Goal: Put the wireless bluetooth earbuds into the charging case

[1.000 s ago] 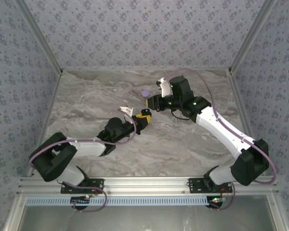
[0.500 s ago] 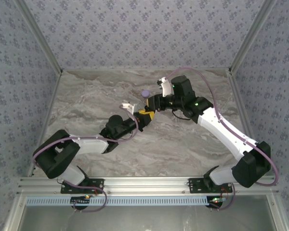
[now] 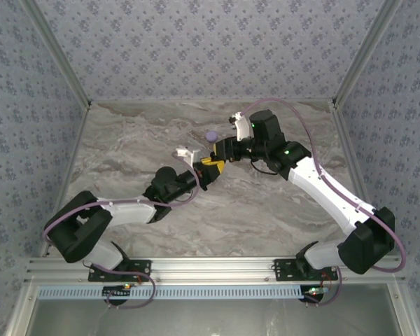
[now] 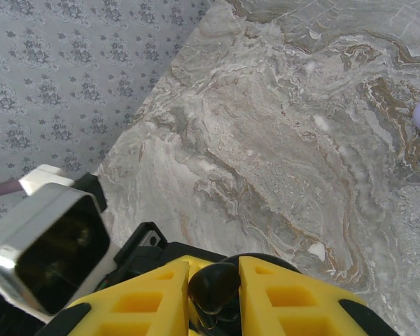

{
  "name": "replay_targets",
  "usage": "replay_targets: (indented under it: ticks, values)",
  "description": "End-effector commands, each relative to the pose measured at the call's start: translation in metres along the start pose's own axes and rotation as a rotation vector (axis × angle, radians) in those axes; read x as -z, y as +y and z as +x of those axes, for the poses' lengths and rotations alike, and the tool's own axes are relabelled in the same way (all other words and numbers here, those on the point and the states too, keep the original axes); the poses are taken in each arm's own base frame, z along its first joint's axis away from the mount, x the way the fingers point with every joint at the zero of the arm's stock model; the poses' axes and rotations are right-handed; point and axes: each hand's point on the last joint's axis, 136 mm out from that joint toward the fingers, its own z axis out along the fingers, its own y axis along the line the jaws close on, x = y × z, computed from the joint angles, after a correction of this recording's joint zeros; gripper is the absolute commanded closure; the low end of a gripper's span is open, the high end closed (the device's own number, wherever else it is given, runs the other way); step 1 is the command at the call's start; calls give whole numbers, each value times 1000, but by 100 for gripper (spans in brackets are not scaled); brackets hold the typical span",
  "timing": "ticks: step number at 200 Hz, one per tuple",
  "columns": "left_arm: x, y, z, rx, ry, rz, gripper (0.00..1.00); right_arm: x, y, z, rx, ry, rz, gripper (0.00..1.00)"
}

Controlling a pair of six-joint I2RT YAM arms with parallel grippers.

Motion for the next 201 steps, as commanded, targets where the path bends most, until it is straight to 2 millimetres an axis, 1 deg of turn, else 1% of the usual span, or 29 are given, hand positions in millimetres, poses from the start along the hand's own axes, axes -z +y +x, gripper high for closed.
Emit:
replay_targets:
  ticks: [1,90,178,201]
  values:
    - [0,-23,-29,-39,-75,61,86,8,7,1,32,-8,-16,76]
    - [1,-22,-35,-27,-86,44,86,9,7,4,35,-1,-17,76]
    - [-1,-28,-38,-30,-85,65,86,5,6,9,31,18,-23,76]
    - [-1,-26,-39,-27,-87,53,86,5,7,10,32,22,-26,76]
